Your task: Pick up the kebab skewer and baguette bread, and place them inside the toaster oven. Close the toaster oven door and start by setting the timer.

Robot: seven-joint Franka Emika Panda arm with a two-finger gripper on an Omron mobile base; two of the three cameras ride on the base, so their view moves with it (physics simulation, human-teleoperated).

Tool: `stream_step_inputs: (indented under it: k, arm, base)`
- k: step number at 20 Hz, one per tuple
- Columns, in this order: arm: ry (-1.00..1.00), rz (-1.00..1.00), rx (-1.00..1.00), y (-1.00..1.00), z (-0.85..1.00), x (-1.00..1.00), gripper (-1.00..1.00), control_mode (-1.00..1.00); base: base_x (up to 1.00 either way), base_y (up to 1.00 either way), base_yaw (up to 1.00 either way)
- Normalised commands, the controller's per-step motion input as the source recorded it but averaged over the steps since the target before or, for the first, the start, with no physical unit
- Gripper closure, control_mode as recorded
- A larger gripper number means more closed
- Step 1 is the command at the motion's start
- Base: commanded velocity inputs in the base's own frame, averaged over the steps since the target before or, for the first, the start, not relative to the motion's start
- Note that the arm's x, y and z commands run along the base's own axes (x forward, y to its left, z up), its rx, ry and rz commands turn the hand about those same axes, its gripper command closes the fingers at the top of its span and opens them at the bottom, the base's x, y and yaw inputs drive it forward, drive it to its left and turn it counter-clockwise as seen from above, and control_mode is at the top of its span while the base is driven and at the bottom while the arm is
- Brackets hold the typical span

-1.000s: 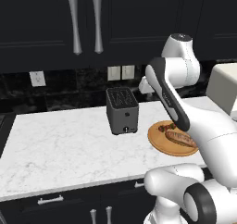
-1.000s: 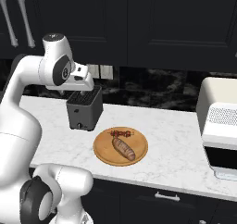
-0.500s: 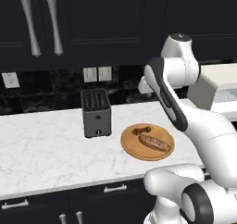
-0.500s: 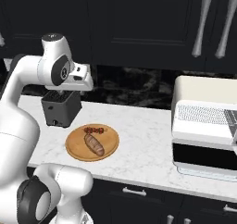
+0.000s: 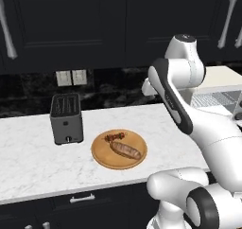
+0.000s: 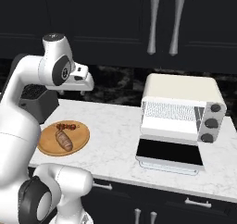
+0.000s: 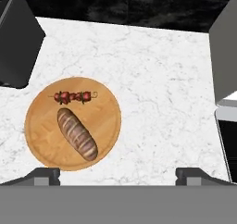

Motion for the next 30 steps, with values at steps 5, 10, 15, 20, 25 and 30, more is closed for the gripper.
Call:
stream_step_inputs:
  k: [5, 10, 15, 20, 25, 30]
  arm:
    - [0.00, 0.00, 0.00, 0.00, 0.00, 0.00, -1.00, 1.00]
    - [0.00, 0.00, 0.00, 0.00, 0.00, 0.00, -1.00, 1.00]
    - [0.00, 0.00, 0.00, 0.00, 0.00, 0.00, -1.00, 1.00]
    - [0.00, 0.00, 0.00, 0.00, 0.00, 0.00, -1.00, -1.00]
    - [0.00, 0.00, 0.00, 0.00, 0.00, 0.00, -1.00, -1.00]
    - [0.00, 0.00, 0.00, 0.00, 0.00, 0.00, -1.00, -1.00]
  base:
    - [0.00, -0.60, 0.00]
    - [0.00, -0.20, 0.00]
    - [0.00, 0.00, 0.00]
    - [0.00, 0.00, 0.00]
    - [0.00, 0.00, 0.00]
    - [0.00, 0.00, 0.00]
